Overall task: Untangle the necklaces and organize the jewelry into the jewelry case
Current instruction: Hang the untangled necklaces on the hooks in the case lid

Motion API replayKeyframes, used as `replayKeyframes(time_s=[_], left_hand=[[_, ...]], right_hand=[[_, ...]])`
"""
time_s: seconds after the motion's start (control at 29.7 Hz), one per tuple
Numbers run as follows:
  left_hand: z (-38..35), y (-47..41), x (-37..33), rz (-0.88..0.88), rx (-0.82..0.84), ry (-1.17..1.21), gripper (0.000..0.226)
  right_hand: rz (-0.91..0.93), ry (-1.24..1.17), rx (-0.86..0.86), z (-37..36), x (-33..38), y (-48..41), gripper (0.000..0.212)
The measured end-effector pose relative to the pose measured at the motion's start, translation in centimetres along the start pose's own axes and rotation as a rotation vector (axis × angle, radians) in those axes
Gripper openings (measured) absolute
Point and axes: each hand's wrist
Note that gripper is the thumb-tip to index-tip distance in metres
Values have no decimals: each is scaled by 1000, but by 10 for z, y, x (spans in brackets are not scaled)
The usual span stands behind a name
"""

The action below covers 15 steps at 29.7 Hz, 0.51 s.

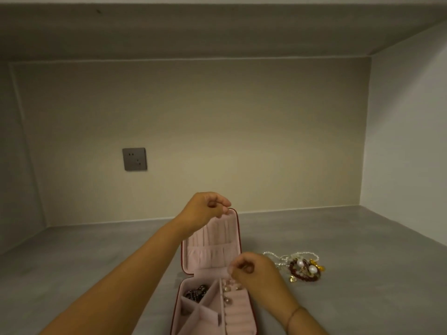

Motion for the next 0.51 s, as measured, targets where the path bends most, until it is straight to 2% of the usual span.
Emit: replayKeyframes(time_s=[0.13,0.27,0.37,0.51], left_hand=[[4,3,14,-4,40,-75,17],[-2,1,22,-33,48,-144,19],[-5,-2,28,-50,27,-214,20],[-6,-4,32,-58,-26,-369,21]], right_hand=[[22,-109,-190,-1,9,-29,16],[-34,-317,-110,-4,16,-55,24],[-26,-328,-60,-9,15,-68,21],[-7,-277,-167,-13,8,-80,9]])
Point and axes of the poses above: each hand's wrist, its own y-axis away from the middle knuckle, its own z-axis out of the back of the hand, x = y × z, and after that the axes turned 1 degree about -x, right-handed
